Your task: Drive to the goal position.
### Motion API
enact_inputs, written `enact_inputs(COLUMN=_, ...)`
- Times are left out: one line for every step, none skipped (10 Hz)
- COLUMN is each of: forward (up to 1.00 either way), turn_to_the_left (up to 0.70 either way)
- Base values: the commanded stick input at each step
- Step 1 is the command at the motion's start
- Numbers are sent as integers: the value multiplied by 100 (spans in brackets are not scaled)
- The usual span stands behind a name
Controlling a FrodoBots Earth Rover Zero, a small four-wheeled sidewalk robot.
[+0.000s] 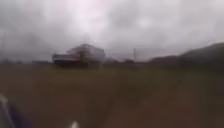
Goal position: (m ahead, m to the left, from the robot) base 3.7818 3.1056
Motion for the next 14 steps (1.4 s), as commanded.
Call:
enact_inputs(forward=70, turn_to_the_left=0)
enact_inputs(forward=70, turn_to_the_left=0)
enact_inputs(forward=70, turn_to_the_left=0)
enact_inputs(forward=70, turn_to_the_left=1)
enact_inputs(forward=70, turn_to_the_left=14)
enact_inputs(forward=70, turn_to_the_left=28)
enact_inputs(forward=70, turn_to_the_left=35)
enact_inputs(forward=70, turn_to_the_left=35)
enact_inputs(forward=70, turn_to_the_left=34)
enact_inputs(forward=70, turn_to_the_left=21)
enact_inputs(forward=70, turn_to_the_left=7)
enact_inputs(forward=70, turn_to_the_left=0)
enact_inputs(forward=70, turn_to_the_left=0)
enact_inputs(forward=70, turn_to_the_left=0)
